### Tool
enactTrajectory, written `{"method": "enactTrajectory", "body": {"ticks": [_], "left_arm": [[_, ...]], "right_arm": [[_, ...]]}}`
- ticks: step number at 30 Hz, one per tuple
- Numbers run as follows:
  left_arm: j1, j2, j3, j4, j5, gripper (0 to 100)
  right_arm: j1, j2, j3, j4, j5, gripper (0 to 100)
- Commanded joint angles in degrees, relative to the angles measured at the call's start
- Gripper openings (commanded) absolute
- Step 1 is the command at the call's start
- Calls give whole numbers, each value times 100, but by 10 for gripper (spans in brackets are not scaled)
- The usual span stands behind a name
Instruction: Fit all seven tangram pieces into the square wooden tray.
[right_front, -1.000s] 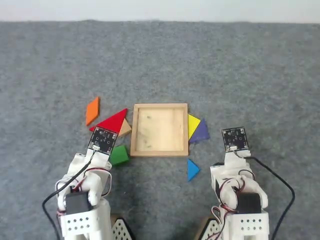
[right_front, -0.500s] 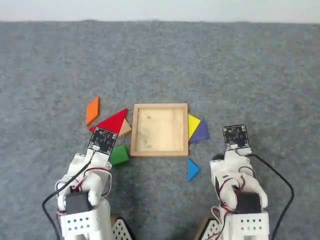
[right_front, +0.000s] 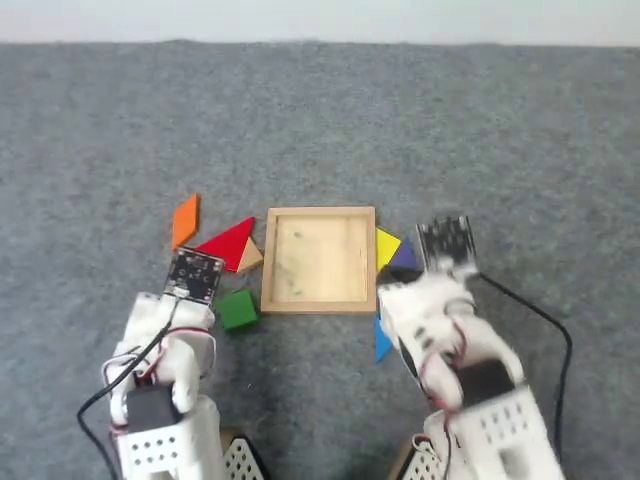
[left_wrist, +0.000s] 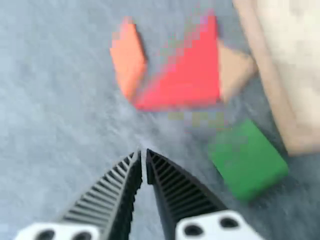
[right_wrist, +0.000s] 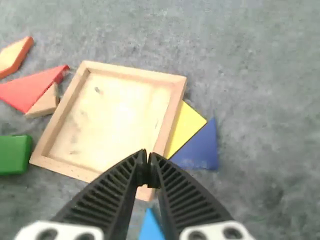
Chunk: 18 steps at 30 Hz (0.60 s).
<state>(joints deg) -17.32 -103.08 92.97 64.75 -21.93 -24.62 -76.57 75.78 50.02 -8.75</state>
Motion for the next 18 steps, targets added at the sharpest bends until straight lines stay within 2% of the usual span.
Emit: {"method": "enactTrajectory", "body": {"ticks": [1, 5, 9, 12, 15, 18], "left_arm": [[299, -62, -1033, -246, 510, 18], [1204, 70, -1631, -281, 1266, 17], [1855, 1125, -1903, -615, 1371, 20], [2075, 2620, -2158, -1143, 1354, 62], [2171, 4413, -2809, -1231, 1380, 132], [2180, 6163, -3662, -1231, 1380, 136]], "right_arm": [[-4, 2721, -1530, -787, -360, 12], [-4, 4646, -2479, -1209, -378, 12], [4, 5771, -2769, -1411, -369, 12], [110, 5771, -2752, -1349, -360, 12], [330, 5534, -2620, -1367, -360, 12], [391, 5279, -2347, -1376, -360, 12]]}}
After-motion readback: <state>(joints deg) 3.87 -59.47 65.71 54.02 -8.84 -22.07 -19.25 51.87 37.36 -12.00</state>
